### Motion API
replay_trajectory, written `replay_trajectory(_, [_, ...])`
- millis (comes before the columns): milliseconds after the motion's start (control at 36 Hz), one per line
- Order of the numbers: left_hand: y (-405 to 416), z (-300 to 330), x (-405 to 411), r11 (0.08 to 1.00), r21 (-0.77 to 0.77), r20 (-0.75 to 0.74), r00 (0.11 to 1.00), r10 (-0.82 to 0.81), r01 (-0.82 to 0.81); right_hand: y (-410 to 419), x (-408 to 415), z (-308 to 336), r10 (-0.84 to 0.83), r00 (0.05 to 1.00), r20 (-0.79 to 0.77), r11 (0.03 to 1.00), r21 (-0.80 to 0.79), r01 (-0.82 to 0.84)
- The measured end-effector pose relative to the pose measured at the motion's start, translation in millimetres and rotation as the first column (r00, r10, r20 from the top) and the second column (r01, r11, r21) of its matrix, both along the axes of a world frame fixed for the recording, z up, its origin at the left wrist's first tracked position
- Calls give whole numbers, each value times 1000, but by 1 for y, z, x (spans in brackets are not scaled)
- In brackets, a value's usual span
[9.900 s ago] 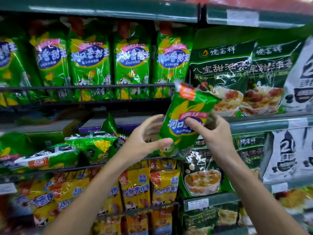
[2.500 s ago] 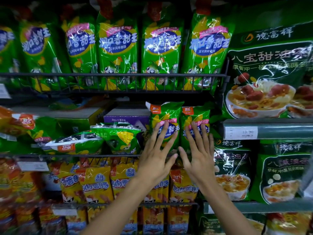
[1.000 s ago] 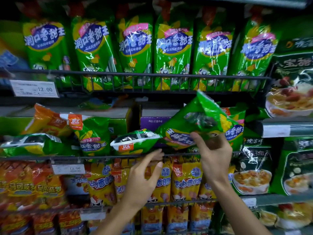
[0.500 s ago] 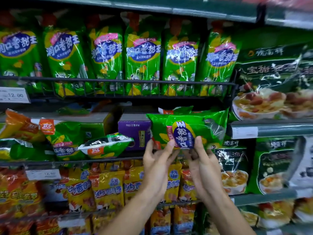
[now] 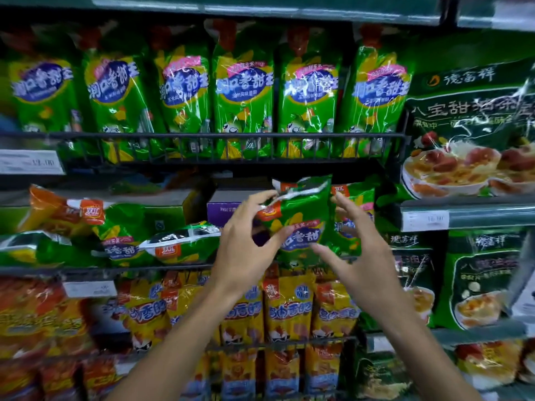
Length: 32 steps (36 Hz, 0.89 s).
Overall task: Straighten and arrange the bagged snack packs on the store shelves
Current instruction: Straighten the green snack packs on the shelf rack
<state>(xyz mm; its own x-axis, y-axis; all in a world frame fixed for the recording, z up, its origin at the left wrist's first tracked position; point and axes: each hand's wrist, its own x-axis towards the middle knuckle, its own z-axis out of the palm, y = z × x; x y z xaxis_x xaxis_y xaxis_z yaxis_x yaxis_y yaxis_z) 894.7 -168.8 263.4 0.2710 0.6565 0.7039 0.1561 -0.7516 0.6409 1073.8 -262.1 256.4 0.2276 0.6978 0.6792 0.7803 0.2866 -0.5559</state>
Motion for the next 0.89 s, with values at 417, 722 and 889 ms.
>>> replay_trajectory(417, [13, -21, -8, 1000, -18, -40, 999, 15, -16, 59, -19, -1, 12, 890, -456, 996, 84, 30])
replay_trajectory(722, [23, -55, 15, 985, 94, 61, 988, 139, -144, 79, -40, -15, 108, 845, -524, 980, 200, -1])
replay_trajectory(889, [32, -81, 15, 987, -7, 88, 983, 162, -162, 88, -45, -32, 146, 872, -467, 981, 183, -66])
